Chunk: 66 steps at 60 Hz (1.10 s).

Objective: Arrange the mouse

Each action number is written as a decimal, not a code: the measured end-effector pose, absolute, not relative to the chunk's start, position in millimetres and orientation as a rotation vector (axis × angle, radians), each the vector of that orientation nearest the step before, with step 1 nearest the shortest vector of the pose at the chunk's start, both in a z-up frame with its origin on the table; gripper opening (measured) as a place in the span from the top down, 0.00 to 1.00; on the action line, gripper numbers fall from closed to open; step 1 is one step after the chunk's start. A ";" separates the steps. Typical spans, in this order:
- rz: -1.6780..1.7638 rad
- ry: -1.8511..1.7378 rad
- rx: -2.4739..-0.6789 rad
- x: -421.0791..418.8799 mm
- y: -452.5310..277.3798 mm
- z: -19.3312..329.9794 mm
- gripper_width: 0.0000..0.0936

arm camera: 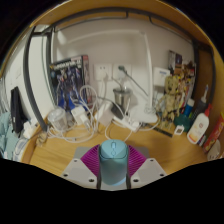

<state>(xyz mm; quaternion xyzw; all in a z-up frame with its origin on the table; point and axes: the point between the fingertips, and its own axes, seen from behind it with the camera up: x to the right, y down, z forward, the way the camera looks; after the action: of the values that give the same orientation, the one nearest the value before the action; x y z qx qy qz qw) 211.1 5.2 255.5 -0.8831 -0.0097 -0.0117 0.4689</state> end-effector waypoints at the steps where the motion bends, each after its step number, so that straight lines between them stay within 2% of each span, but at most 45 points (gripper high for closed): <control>1: -0.026 -0.023 -2.177 212.0 4.2 248.5 0.64; 14: 0.032 0.004 -2.301 206.7 -14.9 173.7 0.63; 15: 0.030 0.000 -2.325 208.0 -20.5 164.6 0.66; 16: 0.012 -0.019 -2.299 209.0 -17.3 167.4 0.61; 21: -0.021 -0.043 -2.285 210.5 -17.9 166.4 0.59; 32: -0.050 -0.011 -2.285 211.5 -17.6 166.3 0.45; 36: -0.081 -0.022 -2.319 213.0 -23.9 167.5 0.31; 37: -0.084 -0.028 -2.328 212.7 -26.3 168.2 0.19; 38: -0.089 -0.030 -2.333 212.6 -28.8 170.1 0.21; 40: -0.089 -0.033 -2.335 210.3 -33.2 176.4 0.18; 46: -0.088 -0.017 -2.308 199.4 -50.9 212.6 0.18; 60: -0.082 -0.021 -2.184 159.4 -117.1 348.4 0.18; 66: -0.125 -0.024 -2.144 152.0 -147.1 385.2 0.18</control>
<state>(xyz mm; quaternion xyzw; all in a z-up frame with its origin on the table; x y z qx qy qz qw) 152.0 -147.1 385.2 -0.8774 -0.0099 -0.0510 0.4768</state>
